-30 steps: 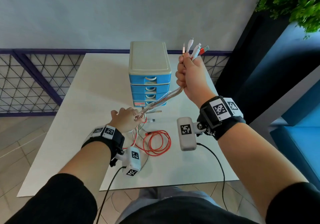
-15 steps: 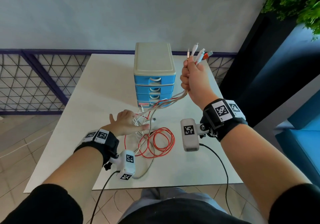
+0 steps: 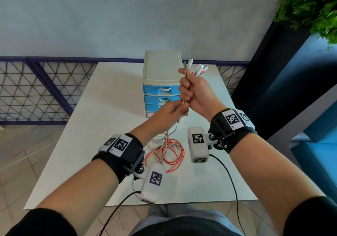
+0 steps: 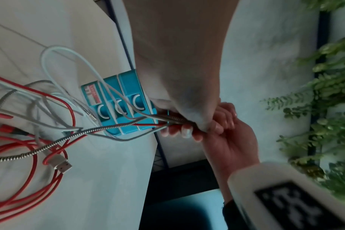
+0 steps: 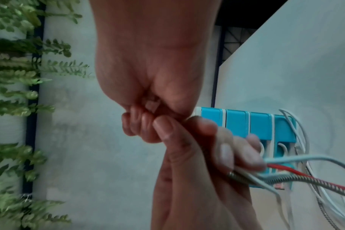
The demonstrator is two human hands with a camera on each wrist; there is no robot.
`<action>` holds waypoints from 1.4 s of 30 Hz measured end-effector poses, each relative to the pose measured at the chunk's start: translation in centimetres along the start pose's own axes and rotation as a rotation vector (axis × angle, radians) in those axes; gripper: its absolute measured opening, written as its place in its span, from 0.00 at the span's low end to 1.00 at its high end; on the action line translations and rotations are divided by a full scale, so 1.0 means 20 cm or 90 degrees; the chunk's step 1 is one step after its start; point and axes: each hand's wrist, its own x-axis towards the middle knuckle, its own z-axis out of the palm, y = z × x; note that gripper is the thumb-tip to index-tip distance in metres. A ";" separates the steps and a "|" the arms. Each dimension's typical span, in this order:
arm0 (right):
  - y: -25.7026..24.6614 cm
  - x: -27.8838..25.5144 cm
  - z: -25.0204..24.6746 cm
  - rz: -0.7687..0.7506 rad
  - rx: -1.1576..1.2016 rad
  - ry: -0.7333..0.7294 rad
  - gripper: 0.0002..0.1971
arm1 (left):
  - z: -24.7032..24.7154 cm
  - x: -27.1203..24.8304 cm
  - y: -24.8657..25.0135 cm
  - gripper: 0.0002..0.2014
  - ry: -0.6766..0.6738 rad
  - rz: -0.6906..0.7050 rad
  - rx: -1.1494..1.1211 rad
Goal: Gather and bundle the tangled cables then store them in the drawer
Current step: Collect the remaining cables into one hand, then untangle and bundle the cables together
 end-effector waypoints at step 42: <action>0.03 -0.13 -0.10 0.327 -0.489 -0.223 0.20 | -0.21 0.03 0.05 0.05 -0.162 -0.087 0.259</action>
